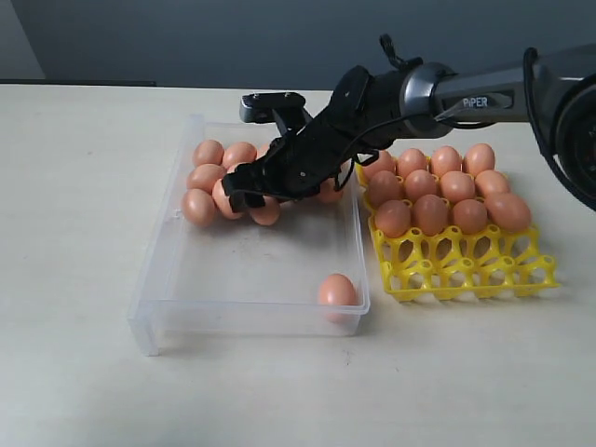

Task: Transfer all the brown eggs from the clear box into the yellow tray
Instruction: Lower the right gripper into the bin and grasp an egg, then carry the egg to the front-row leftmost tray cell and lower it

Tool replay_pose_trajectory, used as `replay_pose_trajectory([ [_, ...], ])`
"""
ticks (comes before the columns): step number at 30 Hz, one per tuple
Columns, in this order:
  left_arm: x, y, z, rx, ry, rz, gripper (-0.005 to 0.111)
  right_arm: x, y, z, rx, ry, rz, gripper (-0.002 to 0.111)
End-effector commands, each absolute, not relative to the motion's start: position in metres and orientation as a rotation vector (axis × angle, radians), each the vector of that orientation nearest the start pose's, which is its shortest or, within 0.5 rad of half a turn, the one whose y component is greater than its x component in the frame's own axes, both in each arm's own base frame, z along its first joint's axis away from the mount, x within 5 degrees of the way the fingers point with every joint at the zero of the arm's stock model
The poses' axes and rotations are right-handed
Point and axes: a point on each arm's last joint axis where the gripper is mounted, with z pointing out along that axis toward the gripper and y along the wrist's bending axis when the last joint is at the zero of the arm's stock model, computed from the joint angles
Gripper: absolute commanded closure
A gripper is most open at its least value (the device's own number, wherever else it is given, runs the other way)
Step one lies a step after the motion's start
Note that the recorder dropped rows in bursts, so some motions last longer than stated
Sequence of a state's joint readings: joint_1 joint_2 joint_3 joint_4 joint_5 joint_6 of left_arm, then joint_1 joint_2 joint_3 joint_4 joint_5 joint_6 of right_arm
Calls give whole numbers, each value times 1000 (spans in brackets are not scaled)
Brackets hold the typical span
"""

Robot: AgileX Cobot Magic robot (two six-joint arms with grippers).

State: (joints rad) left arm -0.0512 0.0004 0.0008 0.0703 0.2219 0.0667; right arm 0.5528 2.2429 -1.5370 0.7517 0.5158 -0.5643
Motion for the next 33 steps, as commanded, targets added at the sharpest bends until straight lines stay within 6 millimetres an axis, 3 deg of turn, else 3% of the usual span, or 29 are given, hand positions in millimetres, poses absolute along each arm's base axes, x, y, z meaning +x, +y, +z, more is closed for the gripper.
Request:
replay_pose_trajectory([
  [1,56,-2,194,145,1685,73,106,382,271,120,-724,2569,691,52],
  [6,56,-2,194,145,1685,73,106,381,271,121,-724,2575,686,86],
  [9,56,-2,194,145,1685,73,106,380,270,134,-727,2555,697,109],
  [18,56,-2,194,145,1685,73,106,373,263,216,-699,2350,703,109],
  [23,56,-2,194,145,1685,73,106,349,233,236,-542,2235,588,109],
  [33,56,-2,194,145,1685,73,106,264,146,208,-259,2145,302,109],
])
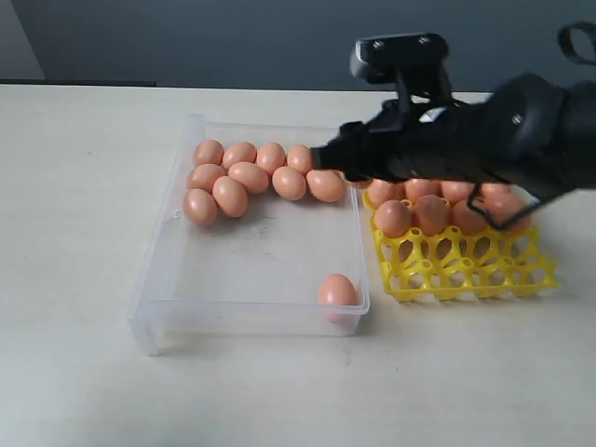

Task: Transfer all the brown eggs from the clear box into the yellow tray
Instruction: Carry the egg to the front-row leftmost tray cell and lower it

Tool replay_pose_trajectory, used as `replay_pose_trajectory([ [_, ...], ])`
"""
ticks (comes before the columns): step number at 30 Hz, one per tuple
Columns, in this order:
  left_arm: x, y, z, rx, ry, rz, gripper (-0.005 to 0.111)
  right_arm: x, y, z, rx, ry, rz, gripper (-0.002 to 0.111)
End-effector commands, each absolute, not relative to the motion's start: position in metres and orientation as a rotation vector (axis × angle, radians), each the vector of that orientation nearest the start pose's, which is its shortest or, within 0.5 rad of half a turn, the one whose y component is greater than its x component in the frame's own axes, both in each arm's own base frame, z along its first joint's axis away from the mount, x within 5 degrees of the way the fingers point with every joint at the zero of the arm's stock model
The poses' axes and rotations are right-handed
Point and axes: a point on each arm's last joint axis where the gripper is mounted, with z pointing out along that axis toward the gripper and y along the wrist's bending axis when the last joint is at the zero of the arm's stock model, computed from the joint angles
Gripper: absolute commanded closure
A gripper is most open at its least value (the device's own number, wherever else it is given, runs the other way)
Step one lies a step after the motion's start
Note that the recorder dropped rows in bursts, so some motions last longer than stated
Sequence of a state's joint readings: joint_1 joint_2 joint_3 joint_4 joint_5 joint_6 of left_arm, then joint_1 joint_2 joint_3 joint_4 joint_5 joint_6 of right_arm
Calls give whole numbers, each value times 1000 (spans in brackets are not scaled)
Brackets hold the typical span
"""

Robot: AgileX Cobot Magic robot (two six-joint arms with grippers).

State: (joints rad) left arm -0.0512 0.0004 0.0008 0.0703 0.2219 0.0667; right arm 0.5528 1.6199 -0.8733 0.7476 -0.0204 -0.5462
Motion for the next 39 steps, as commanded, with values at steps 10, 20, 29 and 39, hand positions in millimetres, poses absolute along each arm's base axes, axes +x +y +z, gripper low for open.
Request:
replay_pose_trajectory([
  [10,56,-2,194,145,1685,73,106,247,126,179,-178,2174,208,109],
  [20,56,-2,194,145,1685,73,106,251,135,161,-186,2205,275,109],
  [29,56,-2,194,145,1685,73,106,250,136,151,-193,2257,276,109],
  [39,56,-2,194,145,1685,73,106,246,137,147,-210,2314,287,60],
])
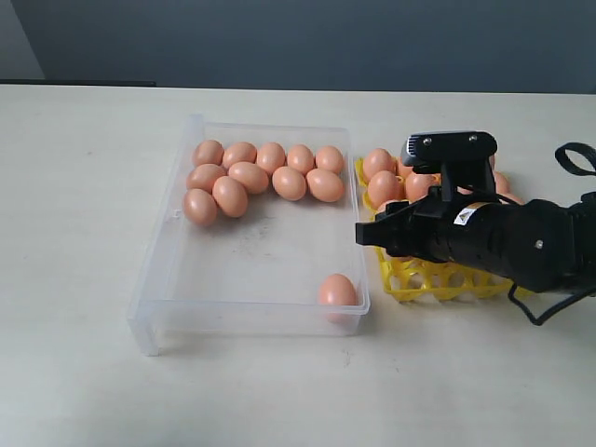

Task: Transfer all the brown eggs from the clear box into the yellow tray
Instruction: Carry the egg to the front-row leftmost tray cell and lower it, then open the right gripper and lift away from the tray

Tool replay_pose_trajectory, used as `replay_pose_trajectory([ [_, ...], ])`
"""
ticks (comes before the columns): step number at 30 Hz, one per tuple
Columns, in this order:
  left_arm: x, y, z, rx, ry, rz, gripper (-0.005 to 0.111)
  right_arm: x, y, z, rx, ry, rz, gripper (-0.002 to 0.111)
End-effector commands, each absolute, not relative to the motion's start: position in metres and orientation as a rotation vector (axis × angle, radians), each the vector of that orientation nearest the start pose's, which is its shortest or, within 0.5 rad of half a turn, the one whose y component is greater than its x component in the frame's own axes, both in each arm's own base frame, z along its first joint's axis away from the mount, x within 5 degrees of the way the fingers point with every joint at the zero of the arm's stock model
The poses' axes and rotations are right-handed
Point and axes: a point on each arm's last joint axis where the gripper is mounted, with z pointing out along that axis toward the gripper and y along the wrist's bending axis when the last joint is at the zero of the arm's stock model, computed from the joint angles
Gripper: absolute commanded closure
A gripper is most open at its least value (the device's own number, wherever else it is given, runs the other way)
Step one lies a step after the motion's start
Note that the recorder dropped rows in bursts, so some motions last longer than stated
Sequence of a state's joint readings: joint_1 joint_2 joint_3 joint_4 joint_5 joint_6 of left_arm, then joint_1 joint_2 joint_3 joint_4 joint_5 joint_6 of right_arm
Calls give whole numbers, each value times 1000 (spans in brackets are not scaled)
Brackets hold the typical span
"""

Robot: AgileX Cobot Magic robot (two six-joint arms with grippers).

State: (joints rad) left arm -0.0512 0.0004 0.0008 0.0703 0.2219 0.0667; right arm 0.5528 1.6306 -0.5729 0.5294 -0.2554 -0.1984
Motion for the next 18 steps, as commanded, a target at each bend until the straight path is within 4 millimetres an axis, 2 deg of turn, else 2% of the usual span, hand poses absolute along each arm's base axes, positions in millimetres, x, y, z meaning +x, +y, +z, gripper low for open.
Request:
replay_pose_trajectory([
  [1,56,-2,194,145,1685,73,106,246,137,147,-210,2314,287,57],
  [7,56,-2,194,145,1685,73,106,246,137,147,-211,2318,288,48],
  [9,56,-2,194,145,1685,73,106,246,137,148,-210,2314,290,49],
  [11,56,-2,194,145,1685,73,106,248,138,160,-201,2266,309,49],
  [12,56,-2,194,145,1685,73,106,250,140,173,-213,2229,332,49],
  [15,56,-2,194,145,1685,73,106,261,157,197,-399,2234,364,49],
  [16,56,-2,194,145,1685,73,106,270,167,205,-477,2270,374,49],
  [18,56,-2,194,145,1685,73,106,284,178,213,-544,2278,370,49],
])
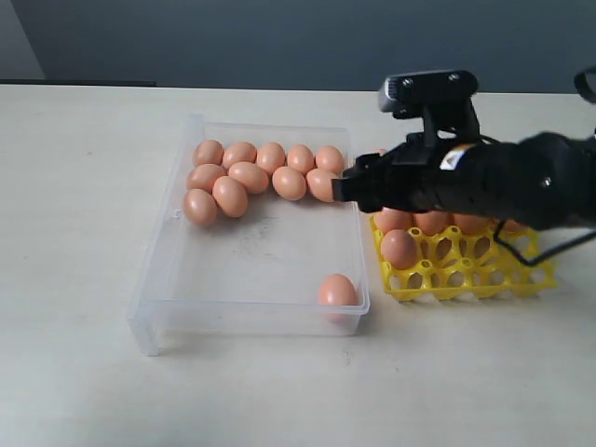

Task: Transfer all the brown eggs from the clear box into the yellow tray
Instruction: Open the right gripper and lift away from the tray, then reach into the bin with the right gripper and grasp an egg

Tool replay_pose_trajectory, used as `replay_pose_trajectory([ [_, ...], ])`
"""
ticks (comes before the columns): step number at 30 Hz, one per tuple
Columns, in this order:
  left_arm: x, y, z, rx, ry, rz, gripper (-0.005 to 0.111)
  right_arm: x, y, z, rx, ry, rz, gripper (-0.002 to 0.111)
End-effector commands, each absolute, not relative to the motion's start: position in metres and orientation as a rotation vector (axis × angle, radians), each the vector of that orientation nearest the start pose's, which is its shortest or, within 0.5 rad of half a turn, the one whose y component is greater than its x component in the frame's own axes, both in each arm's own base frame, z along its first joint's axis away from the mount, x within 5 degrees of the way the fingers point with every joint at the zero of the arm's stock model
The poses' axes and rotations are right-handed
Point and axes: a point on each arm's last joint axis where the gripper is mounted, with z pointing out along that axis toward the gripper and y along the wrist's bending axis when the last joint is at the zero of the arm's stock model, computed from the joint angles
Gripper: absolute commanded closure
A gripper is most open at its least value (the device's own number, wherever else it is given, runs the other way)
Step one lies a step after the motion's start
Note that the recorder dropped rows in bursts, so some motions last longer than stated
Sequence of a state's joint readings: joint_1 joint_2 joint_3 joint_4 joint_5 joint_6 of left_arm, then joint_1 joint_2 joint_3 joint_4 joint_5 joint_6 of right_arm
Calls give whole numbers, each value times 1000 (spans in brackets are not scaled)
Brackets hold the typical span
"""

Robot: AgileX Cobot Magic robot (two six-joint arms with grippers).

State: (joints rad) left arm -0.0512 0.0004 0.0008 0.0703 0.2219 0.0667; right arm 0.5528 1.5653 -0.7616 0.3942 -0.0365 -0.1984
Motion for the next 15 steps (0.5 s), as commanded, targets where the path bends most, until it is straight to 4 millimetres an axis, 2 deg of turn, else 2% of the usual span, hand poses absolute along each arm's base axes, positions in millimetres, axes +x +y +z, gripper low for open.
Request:
replay_pose_trajectory([
  [1,56,-2,194,145,1685,73,106,292,183,215,-578,2267,362,49],
  [4,56,-2,194,145,1685,73,106,316,199,217,-665,2235,339,49],
  [7,56,-2,194,145,1685,73,106,339,216,210,-746,2268,335,49],
  [11,56,-2,194,145,1685,73,106,367,238,191,-868,2330,334,49],
  [15,56,-2,194,145,1685,73,106,387,250,169,-895,2355,330,49],
])
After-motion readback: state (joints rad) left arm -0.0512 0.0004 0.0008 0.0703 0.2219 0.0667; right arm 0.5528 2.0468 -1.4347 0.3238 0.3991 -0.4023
